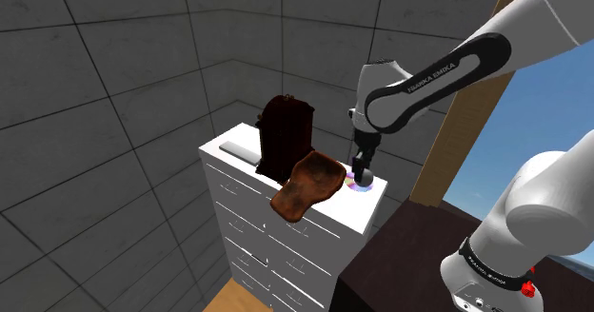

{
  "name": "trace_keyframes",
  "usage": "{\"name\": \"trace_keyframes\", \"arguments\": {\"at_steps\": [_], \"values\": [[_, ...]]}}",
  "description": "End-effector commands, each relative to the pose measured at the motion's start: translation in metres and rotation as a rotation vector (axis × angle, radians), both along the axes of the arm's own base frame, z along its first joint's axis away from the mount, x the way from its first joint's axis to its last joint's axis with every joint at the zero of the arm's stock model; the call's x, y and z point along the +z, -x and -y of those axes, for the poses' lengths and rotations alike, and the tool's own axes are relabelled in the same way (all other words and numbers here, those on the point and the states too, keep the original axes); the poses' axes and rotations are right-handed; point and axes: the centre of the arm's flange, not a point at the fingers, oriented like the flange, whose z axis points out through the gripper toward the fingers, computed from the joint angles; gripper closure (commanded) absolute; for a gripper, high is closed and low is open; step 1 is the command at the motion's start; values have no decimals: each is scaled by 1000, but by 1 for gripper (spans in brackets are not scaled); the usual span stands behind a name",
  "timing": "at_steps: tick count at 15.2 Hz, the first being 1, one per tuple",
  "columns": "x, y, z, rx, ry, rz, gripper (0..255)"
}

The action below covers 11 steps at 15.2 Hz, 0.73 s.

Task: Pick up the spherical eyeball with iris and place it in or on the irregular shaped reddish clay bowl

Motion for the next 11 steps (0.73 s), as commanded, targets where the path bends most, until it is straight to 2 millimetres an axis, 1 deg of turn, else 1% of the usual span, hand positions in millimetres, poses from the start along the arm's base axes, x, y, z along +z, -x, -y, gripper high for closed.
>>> {"name": "trace_keyframes", "arguments": {"at_steps": [1, 11], "values": [[11, 1, 0, 0, 0, -1, 255], [64, 1, 0, 0, 0, -1, 255]]}}
